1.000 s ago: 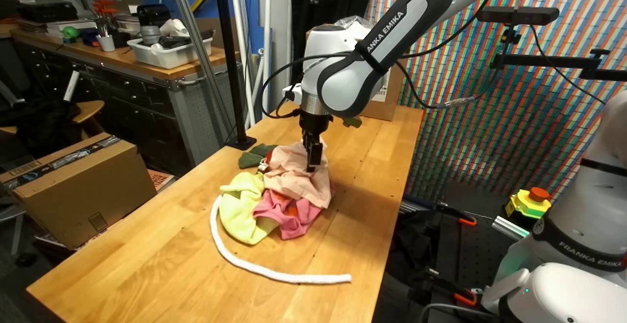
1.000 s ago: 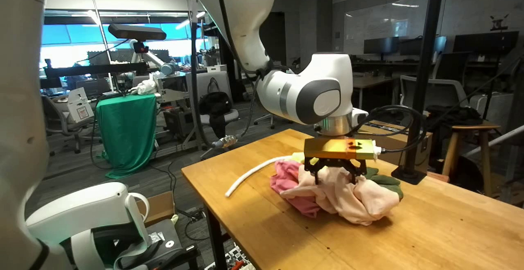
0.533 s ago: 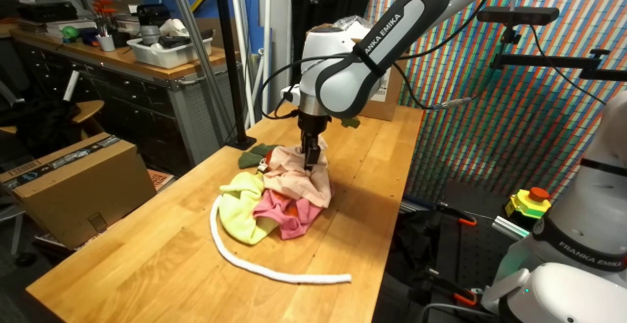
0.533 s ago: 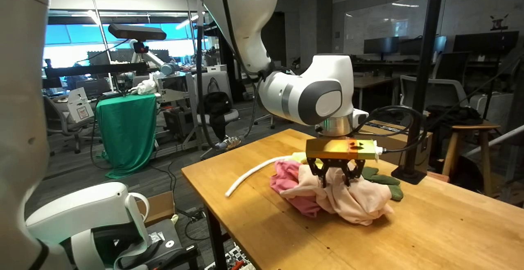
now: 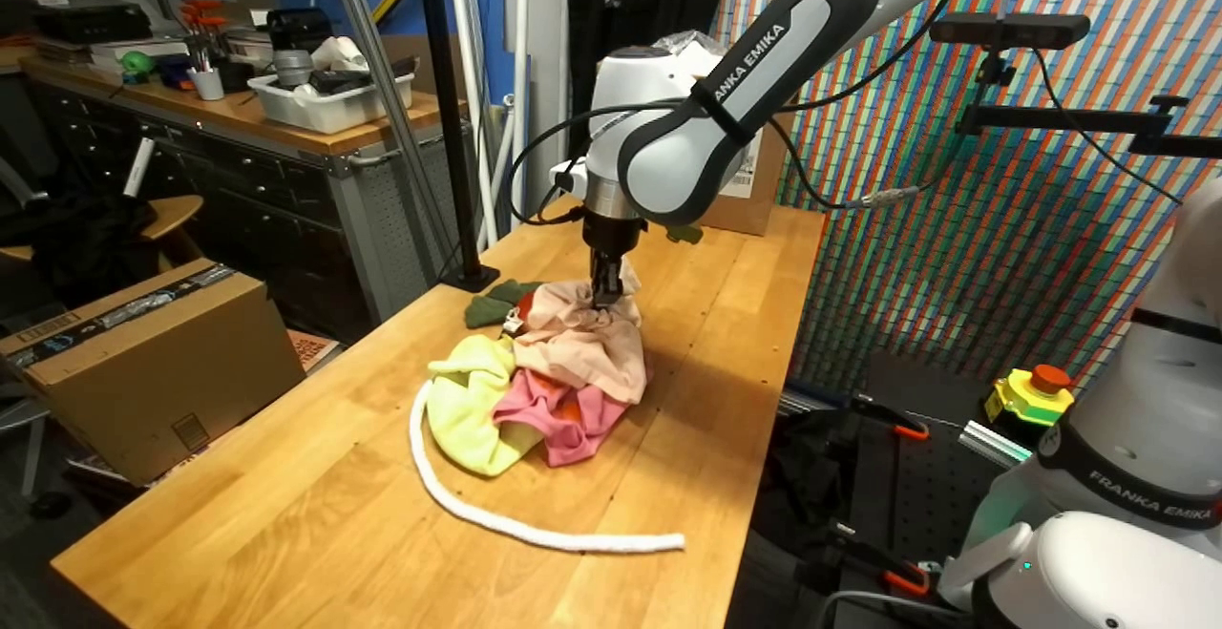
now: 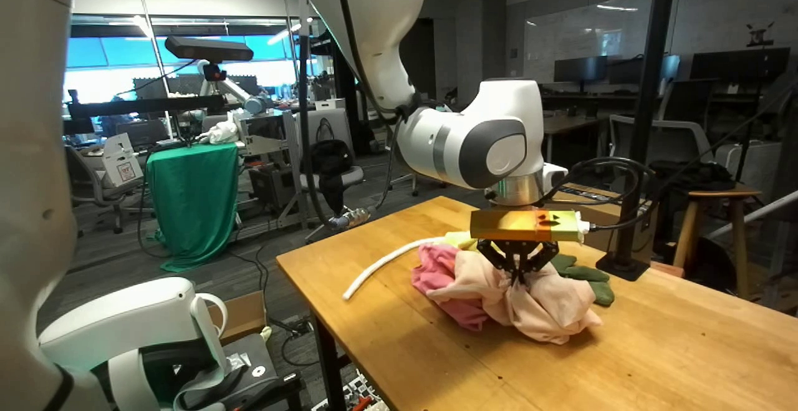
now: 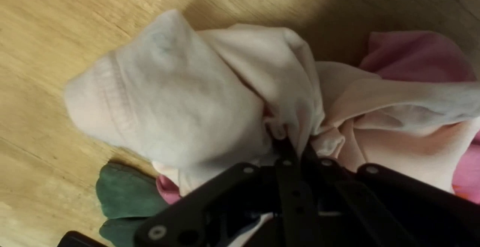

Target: Separate the things on the heap

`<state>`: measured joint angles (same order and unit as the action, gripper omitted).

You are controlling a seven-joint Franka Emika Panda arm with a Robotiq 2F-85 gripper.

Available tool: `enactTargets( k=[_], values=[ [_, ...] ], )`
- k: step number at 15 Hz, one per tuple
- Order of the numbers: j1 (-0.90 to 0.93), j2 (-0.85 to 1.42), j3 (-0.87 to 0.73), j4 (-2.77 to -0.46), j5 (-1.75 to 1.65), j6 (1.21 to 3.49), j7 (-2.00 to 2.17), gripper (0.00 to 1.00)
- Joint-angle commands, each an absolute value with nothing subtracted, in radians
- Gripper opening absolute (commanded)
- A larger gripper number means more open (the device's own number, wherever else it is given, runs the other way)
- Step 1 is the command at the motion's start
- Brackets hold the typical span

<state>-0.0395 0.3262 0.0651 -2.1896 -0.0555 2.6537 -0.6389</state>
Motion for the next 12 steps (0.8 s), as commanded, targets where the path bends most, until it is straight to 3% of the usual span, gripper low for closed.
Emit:
enactTargets(
  k=[1,12],
  values=[
    [-0.042,0.305,0.050,-2.193,-0.101,2.663,-0.573,0.07],
    [-0.022,-0.012,-0.016,-2.302,-0.252,2.868,-0.248,0.06]
  ],
)
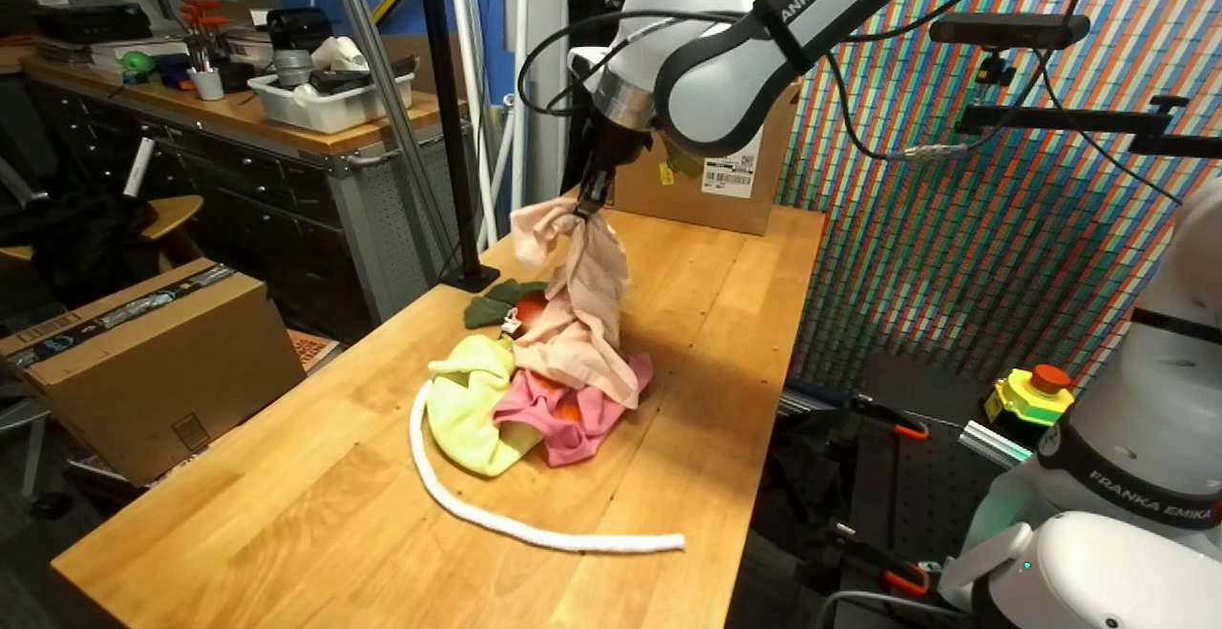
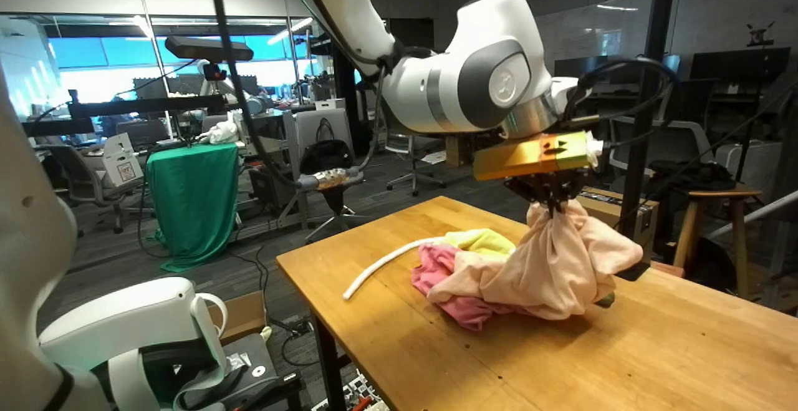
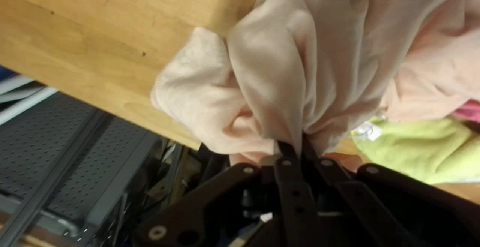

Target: Separate the things on the heap

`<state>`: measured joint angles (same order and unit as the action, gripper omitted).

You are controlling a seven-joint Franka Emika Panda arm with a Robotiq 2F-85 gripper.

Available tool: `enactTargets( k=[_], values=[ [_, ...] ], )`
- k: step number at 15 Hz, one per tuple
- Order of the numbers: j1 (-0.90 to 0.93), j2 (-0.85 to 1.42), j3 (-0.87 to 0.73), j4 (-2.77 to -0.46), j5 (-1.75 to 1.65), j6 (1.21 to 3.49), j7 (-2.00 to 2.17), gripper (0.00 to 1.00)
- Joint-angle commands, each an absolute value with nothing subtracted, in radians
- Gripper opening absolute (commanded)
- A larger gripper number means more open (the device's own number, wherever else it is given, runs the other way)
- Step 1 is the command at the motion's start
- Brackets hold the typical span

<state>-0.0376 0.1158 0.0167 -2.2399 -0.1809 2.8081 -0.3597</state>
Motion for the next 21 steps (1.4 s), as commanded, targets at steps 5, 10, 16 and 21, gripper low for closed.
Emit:
enactTargets(
  k=[5,10,16,21],
  values=[
    [-0.083,-0.179,-0.019,-2.324,-0.502,2.912,0.036,0.06],
    [-0.221,-0.307,0.048,-2.314,-0.816,2.921,0.377,0.05],
    [-0.415,-0.417,0.144,-2.314,-1.199,2.851,0.777,0.05],
    [-0.480,-0.427,0.160,-2.339,-1.326,2.737,0.941,0.05]
  ],
)
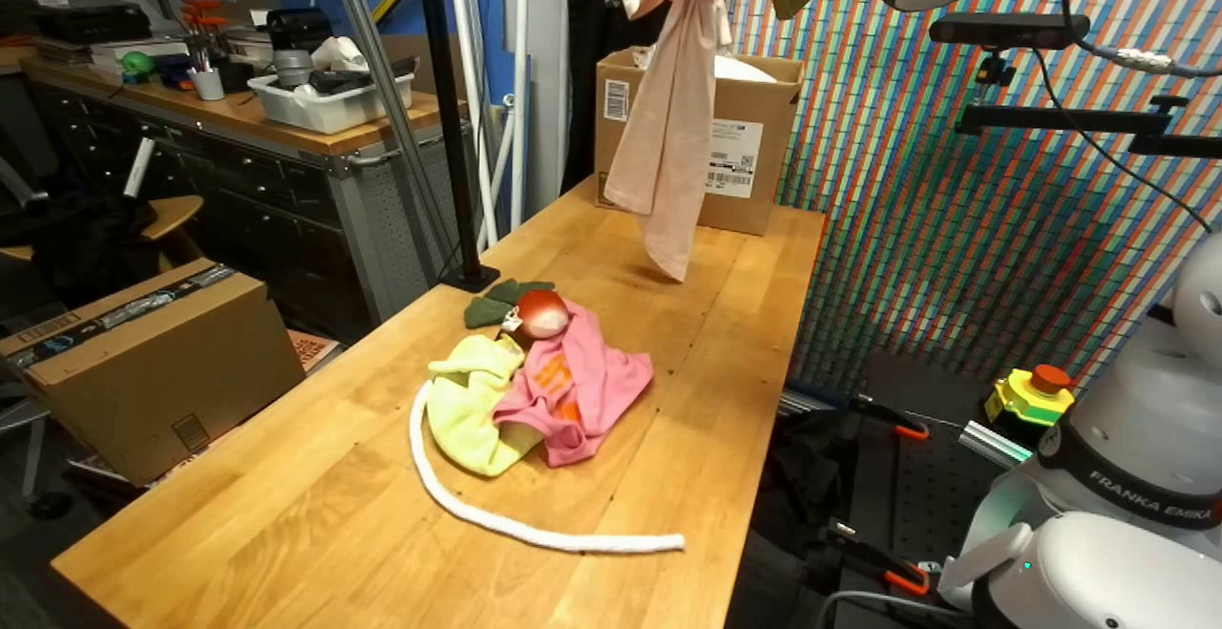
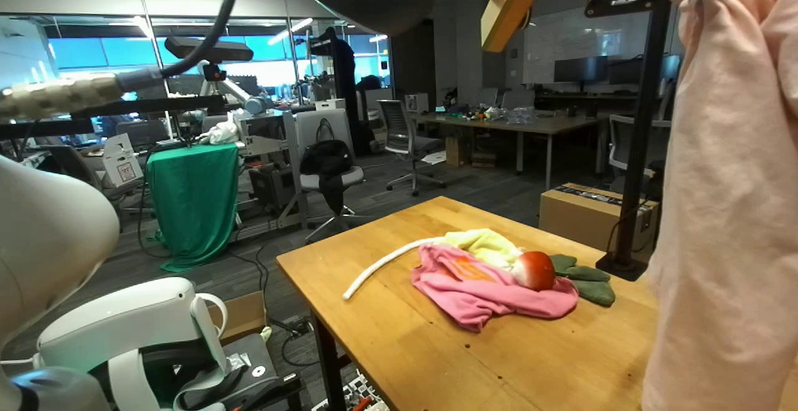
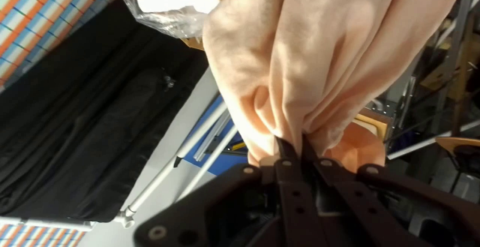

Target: Separate the things on the heap

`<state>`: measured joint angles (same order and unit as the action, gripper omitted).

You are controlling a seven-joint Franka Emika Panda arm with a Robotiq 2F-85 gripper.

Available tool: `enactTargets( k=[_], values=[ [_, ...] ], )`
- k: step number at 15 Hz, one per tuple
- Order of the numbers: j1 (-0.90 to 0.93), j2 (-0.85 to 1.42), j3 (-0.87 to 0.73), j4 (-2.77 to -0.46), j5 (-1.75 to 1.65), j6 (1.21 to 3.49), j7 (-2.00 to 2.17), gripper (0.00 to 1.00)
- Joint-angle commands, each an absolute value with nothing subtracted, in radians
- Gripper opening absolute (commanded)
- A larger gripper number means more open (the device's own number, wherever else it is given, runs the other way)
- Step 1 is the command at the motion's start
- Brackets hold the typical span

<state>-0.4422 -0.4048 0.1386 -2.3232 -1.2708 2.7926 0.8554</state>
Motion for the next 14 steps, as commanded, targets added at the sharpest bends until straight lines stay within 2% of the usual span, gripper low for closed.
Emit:
enactTargets(
  k=[1,9,10,14],
  values=[
    [-0.484,-0.422,0.159,-2.346,-1.330,2.714,0.955,0.05],
    [-0.517,-0.367,0.159,-2.355,-1.346,2.552,1.034,0.04],
    [-0.404,-0.351,0.060,-2.345,-1.383,2.489,1.056,0.04],
    [-0.324,-0.312,-0.018,-2.332,-1.420,2.370,1.106,0.04]
  ],
)
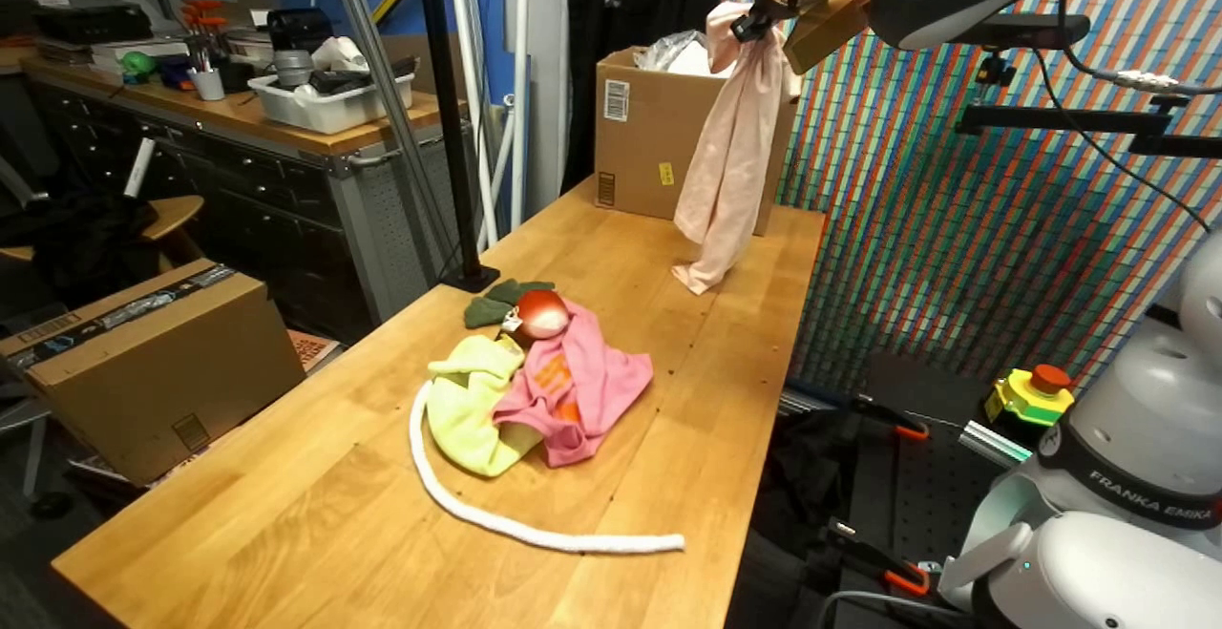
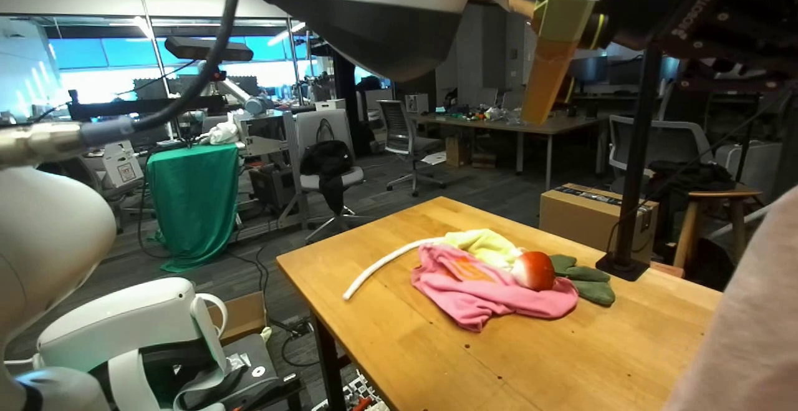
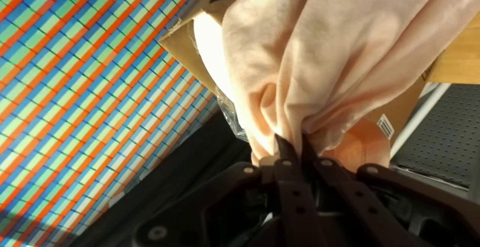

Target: Separate the things on the heap

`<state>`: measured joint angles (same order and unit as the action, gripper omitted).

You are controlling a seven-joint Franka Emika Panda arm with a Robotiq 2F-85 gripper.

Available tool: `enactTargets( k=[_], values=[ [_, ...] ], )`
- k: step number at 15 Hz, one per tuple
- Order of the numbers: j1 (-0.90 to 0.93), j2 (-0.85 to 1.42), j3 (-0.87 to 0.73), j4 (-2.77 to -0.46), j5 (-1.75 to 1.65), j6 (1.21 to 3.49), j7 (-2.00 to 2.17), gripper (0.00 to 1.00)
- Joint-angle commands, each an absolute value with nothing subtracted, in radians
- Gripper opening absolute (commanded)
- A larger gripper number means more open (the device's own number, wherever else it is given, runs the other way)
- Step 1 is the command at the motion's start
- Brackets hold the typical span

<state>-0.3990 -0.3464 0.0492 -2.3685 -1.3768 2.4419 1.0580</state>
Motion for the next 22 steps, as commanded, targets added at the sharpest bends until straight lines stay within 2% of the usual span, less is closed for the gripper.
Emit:
enactTargets(
  k=[1,2,3,4,5,13,22],
  values=[
    [-0.304,-0.303,-0.038,-2.330,-1.414,2.358,1.103,0.04],
    [-0.287,-0.296,-0.056,-2.329,-1.411,2.353,1.102,0.03],
    [-0.270,-0.289,-0.072,-2.327,-1.398,2.353,1.095,0.31],
    [-0.258,-0.284,-0.083,-2.326,-1.397,2.351,1.094,0.31],
    [-0.245,-0.278,-0.096,-2.326,-1.389,2.358,1.082,0.36],
    [-0.176,-0.263,-0.141,-2.338,-1.298,2.411,1.000,0.99],
    [-0.041,-0.284,-0.096,-2.474,-0.726,2.594,0.542,1.00]
  ],
)
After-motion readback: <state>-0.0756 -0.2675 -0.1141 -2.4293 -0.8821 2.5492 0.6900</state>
